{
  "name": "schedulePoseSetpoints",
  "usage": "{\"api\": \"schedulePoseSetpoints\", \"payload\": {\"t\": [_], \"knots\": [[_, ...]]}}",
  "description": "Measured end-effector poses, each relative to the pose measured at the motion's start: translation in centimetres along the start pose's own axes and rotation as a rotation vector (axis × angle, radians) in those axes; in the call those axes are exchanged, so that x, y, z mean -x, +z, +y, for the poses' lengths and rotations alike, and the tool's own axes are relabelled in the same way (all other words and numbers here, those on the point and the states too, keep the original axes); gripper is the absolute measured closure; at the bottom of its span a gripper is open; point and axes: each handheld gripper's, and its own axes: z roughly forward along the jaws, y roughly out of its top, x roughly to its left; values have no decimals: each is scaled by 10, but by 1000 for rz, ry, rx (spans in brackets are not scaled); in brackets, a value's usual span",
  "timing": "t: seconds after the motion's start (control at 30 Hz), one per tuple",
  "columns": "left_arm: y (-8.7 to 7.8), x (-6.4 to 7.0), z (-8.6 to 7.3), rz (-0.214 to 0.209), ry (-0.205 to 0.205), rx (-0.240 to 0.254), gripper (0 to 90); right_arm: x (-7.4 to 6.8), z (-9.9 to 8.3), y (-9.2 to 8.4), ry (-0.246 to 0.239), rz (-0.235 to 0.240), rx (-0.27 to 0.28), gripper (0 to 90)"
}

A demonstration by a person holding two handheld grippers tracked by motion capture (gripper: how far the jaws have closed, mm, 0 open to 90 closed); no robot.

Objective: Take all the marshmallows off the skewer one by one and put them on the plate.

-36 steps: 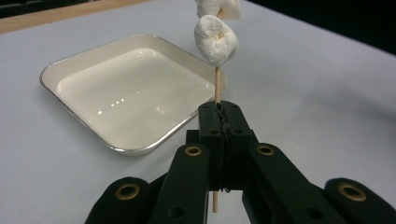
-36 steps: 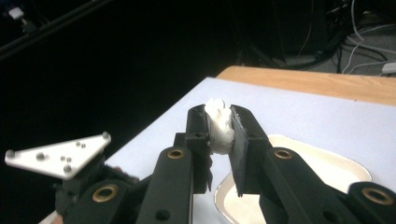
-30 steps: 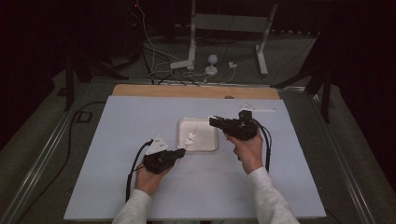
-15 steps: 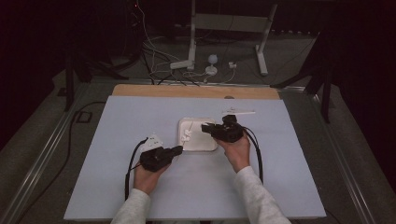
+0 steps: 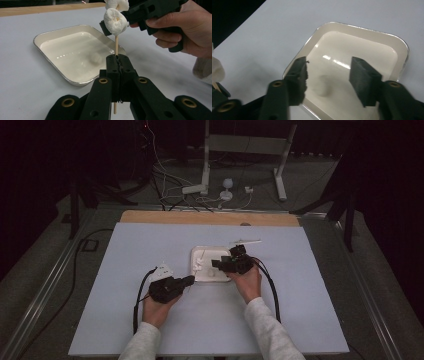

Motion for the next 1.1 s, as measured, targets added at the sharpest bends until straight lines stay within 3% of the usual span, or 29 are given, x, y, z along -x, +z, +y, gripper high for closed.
{"api": "schedulePoseSetpoints", "payload": {"t": [0.1,0.2,0.37,0.67,0.83,1.1], "knots": [[0,0,0,3,-1,0,900,0,0,-3,17,24,19,367],[0,0,0,3,-2,-1,900,-2,0,-9,4,36,40,305],[1,-1,-1,5,-5,-3,900,-8,1,-20,-3,96,64,228],[3,0,-1,3,2,-12,900,-20,5,-38,-25,201,113,207],[5,3,-1,-13,2,-6,900,-30,5,-38,-51,244,109,260],[5,6,-1,-55,19,13,900,-35,4,-29,-51,332,96,510]]}}
